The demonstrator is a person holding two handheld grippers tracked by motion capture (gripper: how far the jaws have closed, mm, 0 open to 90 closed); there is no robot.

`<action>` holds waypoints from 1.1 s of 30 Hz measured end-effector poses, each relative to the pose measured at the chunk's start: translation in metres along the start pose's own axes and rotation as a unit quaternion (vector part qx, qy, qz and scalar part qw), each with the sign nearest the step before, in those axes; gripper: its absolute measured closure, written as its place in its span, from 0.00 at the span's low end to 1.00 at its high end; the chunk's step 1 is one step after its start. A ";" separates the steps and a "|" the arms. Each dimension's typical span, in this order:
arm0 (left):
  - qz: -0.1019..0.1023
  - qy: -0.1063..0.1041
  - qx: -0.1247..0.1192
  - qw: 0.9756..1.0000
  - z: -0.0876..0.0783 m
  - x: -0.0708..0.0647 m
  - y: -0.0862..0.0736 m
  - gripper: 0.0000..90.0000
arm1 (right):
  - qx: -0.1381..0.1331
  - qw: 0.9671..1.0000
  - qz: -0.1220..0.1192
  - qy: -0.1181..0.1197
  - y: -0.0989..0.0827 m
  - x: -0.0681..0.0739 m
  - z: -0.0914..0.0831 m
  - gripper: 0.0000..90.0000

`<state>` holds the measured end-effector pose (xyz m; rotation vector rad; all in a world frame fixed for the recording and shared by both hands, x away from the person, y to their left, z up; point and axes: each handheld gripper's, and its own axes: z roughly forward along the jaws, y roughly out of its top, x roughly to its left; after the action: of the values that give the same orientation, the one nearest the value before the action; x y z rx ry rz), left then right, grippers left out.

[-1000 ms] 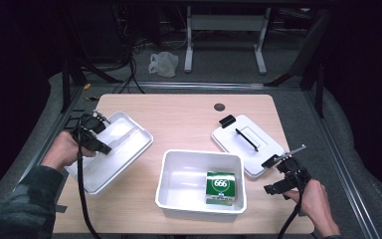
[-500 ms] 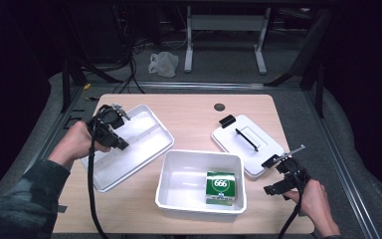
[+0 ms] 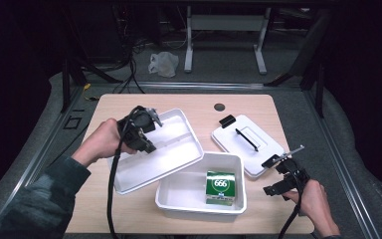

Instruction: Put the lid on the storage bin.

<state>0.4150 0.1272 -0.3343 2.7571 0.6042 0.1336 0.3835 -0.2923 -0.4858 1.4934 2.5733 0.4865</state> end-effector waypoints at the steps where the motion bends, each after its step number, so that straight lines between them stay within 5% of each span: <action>1: 0.007 -0.003 0.002 1.000 0.002 -0.003 0.004 1.00 | 0.000 1.000 0.000 0.000 0.000 0.000 0.000 0.07; 11: 0.069 -0.027 0.020 0.997 0.026 -0.027 0.042 1.00 | 0.003 1.000 -0.002 0.003 0.000 0.000 0.001 0.08; 20: 0.127 -0.049 0.035 0.990 0.055 -0.053 0.073 1.00 | 0.003 1.000 0.000 0.004 -0.001 0.000 0.001 0.08; 33: 0.168 -0.076 0.057 0.981 0.086 -0.068 0.084 1.00 | 0.006 1.000 -0.006 0.006 -0.001 0.001 0.002 0.08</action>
<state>0.3997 0.0019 -0.3905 2.9239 0.1054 -0.0368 0.3831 -0.2913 -0.4882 1.4834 2.5968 0.4818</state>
